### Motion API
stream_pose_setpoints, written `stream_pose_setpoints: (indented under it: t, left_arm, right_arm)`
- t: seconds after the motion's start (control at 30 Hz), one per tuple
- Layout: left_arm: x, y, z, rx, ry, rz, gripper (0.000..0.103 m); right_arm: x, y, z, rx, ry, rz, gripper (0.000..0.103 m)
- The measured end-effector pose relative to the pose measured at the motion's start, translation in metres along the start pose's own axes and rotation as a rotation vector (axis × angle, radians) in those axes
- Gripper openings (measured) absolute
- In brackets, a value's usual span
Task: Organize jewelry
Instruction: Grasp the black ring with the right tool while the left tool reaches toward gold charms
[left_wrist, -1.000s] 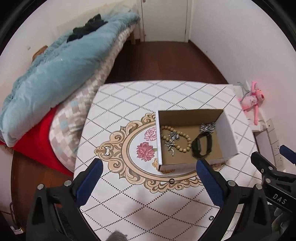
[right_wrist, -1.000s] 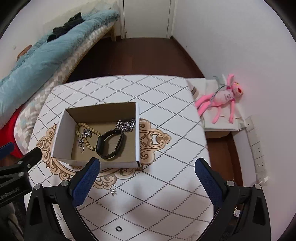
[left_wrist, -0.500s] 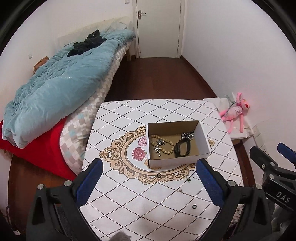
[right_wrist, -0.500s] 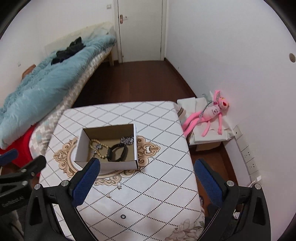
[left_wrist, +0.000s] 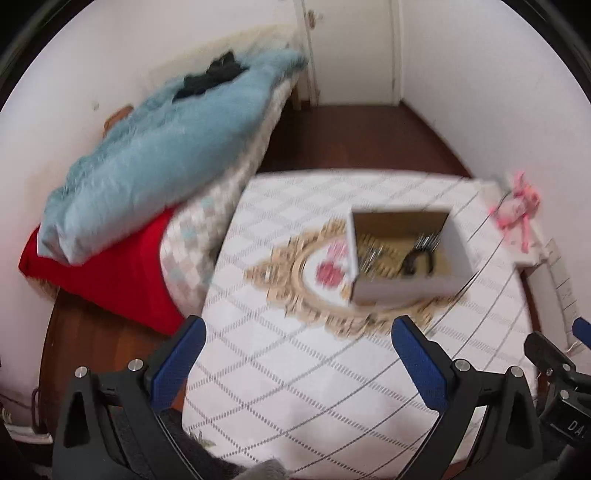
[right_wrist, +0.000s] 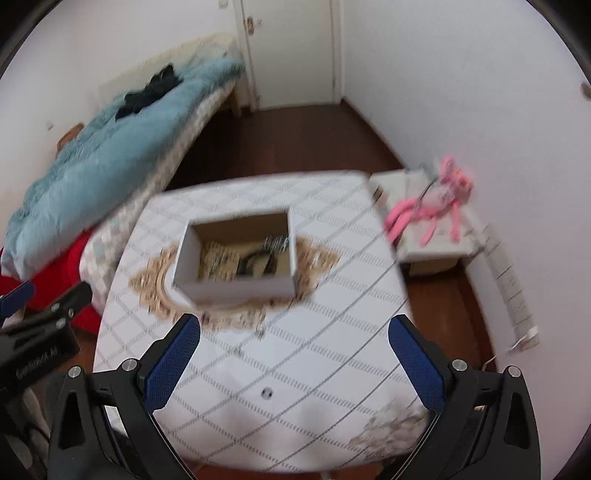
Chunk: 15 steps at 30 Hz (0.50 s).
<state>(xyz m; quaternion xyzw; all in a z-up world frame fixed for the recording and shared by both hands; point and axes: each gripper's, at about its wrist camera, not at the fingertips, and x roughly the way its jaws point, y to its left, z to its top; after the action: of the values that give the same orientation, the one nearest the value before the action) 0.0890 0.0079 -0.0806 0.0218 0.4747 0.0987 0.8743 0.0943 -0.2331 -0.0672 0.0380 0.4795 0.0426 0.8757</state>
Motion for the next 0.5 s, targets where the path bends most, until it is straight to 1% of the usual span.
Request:
stream_pose_setpoints:
  t: [0.03,0.1,0.13,0.17,0.2,0.33,0.4,0.47,0.5]
  left_arm:
    - [0.01,0.002,-0.008,0.0,0.023,-0.001,0.103]
    - [0.035,0.005,-0.024,-0.003,0.084,0.007,0.103]
    - [0.042,0.005,-0.031,-0.001,0.104,0.001,0.103]
    - [0.053,0.005,-0.039,0.003,0.129,-0.001,0.103]
    - [0.061,0.005,-0.045,0.01,0.144,-0.001,0.103]
    - [0.083,0.002,-0.069,0.036,0.196,0.0,0.103]
    - [0.089,0.003,-0.075,0.039,0.209,-0.004,0.103]
    - [0.097,0.003,-0.081,0.044,0.221,-0.008,0.103]
    - [0.1,0.003,-0.084,0.045,0.228,-0.01,0.103]
  right_arm:
    - [0.01,0.001,-0.008,-0.002,0.022,0.008,0.097]
    - [0.034,0.001,-0.025,0.001,0.068,0.032,0.082]
    - [0.046,0.001,-0.034,0.004,0.089,0.044,0.078]
    - [0.059,0.001,-0.045,0.012,0.113,0.063,0.069]
    - [0.069,0.0,-0.053,0.017,0.128,0.079,0.064]
    - [0.107,0.003,-0.087,0.037,0.177,0.116,0.057]
    - [0.116,0.006,-0.094,0.029,0.173,0.121,0.056]
    - [0.125,0.013,-0.102,0.006,0.162,0.105,0.056]
    - [0.13,0.016,-0.106,-0.007,0.165,0.092,0.053]
